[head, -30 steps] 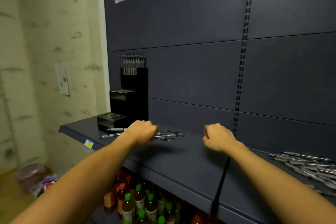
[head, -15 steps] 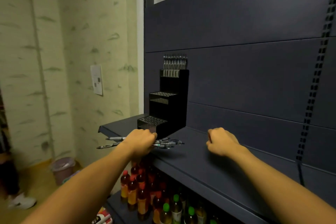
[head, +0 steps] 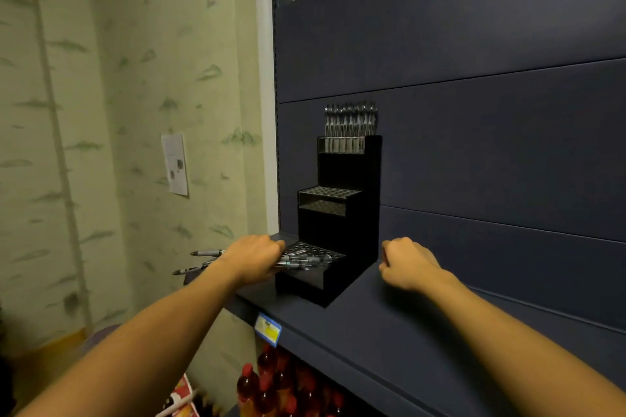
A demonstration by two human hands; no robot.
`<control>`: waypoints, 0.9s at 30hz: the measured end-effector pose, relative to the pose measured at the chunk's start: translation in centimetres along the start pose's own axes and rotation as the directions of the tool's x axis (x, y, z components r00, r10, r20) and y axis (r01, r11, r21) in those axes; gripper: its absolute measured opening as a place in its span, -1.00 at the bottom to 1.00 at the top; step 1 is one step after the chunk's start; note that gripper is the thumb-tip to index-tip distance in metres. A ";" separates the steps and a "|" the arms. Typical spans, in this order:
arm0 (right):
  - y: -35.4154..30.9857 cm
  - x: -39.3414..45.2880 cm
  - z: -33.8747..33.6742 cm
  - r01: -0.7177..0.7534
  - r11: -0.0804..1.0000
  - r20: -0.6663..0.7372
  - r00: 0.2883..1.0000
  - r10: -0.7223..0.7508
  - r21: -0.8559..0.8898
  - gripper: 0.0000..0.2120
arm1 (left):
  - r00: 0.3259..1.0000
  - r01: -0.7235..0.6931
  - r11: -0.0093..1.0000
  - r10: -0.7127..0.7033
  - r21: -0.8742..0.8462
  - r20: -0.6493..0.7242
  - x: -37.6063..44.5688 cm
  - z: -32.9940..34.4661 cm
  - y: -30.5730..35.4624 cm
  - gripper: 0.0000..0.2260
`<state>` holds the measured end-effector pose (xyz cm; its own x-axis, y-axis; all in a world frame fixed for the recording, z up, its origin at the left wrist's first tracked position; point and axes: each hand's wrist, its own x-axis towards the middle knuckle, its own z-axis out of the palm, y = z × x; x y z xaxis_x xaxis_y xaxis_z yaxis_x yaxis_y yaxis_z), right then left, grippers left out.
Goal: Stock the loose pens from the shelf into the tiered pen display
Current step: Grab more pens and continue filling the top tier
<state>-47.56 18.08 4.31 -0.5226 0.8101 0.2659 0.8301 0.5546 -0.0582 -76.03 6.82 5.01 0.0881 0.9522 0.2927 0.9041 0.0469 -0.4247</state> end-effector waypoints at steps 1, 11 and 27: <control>0.0 1.0 0.1 -0.016 1.000 -0.001 1.000 0.016 -0.003 -0.90 | 1.000 -0.018 1.000 0.018 -0.003 -0.009 1.0 0.2 -0.8 -0.78; 0.2 7.2 0.5 -0.145 0.989 -0.023 0.989 0.144 -0.011 -0.90 | 0.985 -0.143 0.989 0.138 -0.042 -0.106 7.6 3.3 -5.2 -0.75; -4.0 6.8 1.0 -0.398 0.916 -0.094 0.915 0.393 -0.041 -0.90 | 0.859 -0.472 0.875 0.427 -0.112 -0.281 13.2 7.7 -9.3 -0.83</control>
<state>-54.60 21.53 5.37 -0.1332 0.9411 0.3107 0.9767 0.1779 -0.1202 -86.53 21.30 6.26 0.5798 0.7531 0.3110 0.7960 -0.4419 -0.4136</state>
